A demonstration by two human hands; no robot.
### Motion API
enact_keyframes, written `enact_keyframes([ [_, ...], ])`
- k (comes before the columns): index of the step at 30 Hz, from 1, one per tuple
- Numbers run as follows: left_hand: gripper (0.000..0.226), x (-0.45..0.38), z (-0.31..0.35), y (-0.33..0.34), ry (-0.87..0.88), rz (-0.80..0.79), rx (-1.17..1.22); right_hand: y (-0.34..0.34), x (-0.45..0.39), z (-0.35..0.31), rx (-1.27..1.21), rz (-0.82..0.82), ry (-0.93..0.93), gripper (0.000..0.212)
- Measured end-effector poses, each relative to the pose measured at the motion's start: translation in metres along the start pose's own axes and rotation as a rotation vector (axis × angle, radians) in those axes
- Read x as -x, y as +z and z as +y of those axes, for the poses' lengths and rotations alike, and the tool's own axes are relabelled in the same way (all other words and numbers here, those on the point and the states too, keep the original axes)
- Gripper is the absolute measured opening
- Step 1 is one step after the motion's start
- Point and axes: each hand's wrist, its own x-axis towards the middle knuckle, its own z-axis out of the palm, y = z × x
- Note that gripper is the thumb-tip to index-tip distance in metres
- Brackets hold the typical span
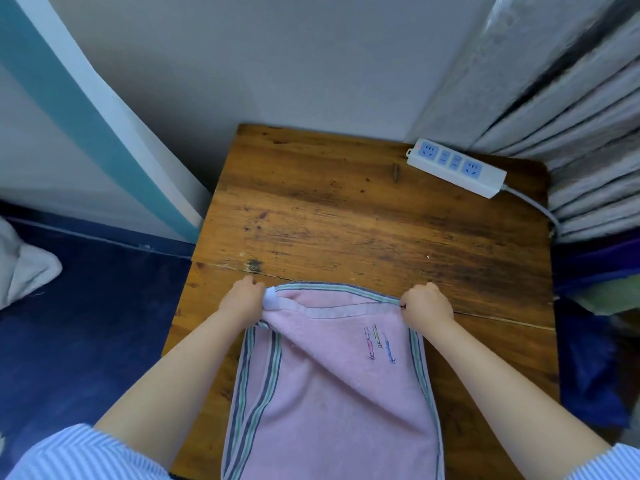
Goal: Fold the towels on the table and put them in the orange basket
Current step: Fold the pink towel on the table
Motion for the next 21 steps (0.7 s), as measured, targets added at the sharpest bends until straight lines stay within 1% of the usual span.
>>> enact_keyframes([
  [2, 0.024, -0.002, -0.001, 0.000, 0.017, -0.010, 0.010, -0.005, 0.001, 0.000, -0.023, -0.080, 0.008, 0.020],
  [5, 0.024, -0.001, -0.002, 0.000, 0.046, -0.043, 0.005, -0.014, 0.003, 0.003, -0.072, -0.258, -0.020, 0.016],
  [7, 0.021, 0.001, -0.002, -0.002, 0.059, -0.036, 0.033, -0.016, 0.004, 0.007, -0.104, -0.282, -0.052, 0.020],
  [9, 0.019, 0.005, -0.004, -0.004, 0.080, -0.006, 0.062, -0.016, 0.008, 0.013, -0.164, -0.260, -0.058, 0.024],
  [11, 0.018, 0.009, -0.010, -0.006, 0.106, 0.027, 0.077, -0.018, 0.010, 0.022, -0.278, -0.211, -0.054, 0.023],
  [16, 0.015, 0.025, -0.028, -0.013, 0.129, 0.157, 0.111, -0.026, 0.028, 0.040, -0.608, -0.075, -0.006, 0.011],
  [18, 0.013, 0.034, -0.029, -0.018, 0.150, 0.189, 0.079, -0.029, 0.039, 0.042, -0.683, -0.030, -0.012, 0.016],
  [21, 0.022, 0.050, -0.022, -0.029, 0.178, 0.229, -0.032, -0.033, 0.062, 0.046, -0.734, 0.063, -0.036, 0.023],
])
